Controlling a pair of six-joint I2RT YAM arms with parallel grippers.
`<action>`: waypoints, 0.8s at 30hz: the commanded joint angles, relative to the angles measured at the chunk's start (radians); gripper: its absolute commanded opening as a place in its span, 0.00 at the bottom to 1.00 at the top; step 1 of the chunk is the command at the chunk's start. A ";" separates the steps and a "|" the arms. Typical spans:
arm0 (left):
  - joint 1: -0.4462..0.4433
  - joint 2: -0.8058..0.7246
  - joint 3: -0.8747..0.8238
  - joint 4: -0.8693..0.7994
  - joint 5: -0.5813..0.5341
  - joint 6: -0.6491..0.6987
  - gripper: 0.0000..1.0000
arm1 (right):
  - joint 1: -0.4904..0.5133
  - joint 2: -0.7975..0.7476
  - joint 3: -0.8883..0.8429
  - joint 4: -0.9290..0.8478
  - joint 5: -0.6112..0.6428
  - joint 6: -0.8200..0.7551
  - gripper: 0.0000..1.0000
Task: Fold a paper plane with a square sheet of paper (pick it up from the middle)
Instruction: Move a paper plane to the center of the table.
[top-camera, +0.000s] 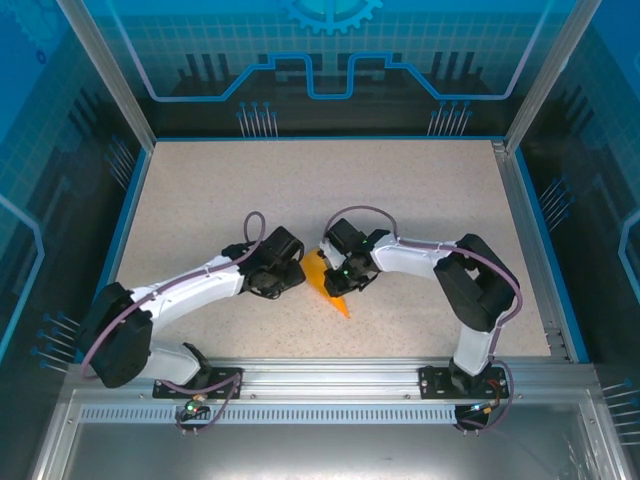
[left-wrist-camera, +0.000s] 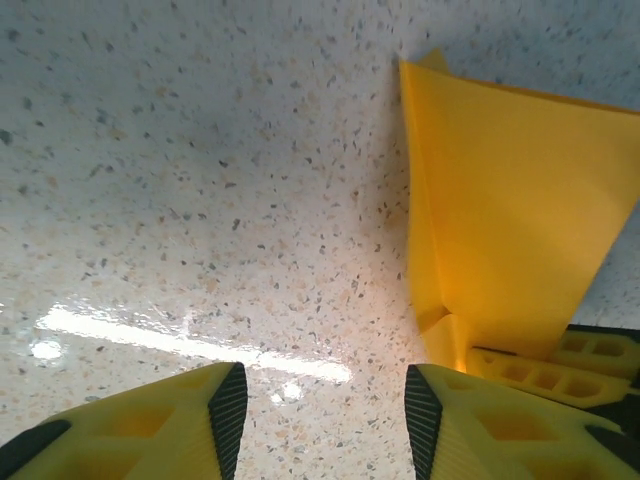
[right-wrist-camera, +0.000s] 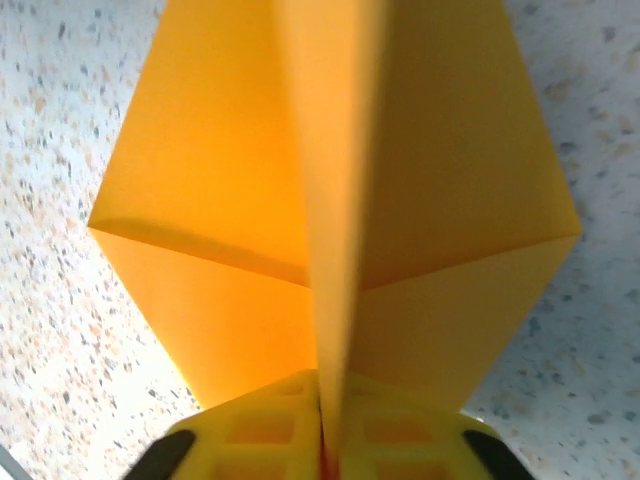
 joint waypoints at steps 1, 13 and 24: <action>0.022 -0.057 -0.030 -0.056 -0.062 -0.029 0.50 | 0.017 -0.088 0.041 -0.056 0.124 0.039 0.04; 0.116 -0.179 -0.106 -0.053 -0.039 -0.011 0.52 | -0.056 0.010 0.279 -0.305 0.418 0.303 0.04; 0.122 -0.220 -0.144 -0.019 -0.015 0.004 0.54 | -0.088 0.200 0.350 -0.317 0.367 0.377 0.07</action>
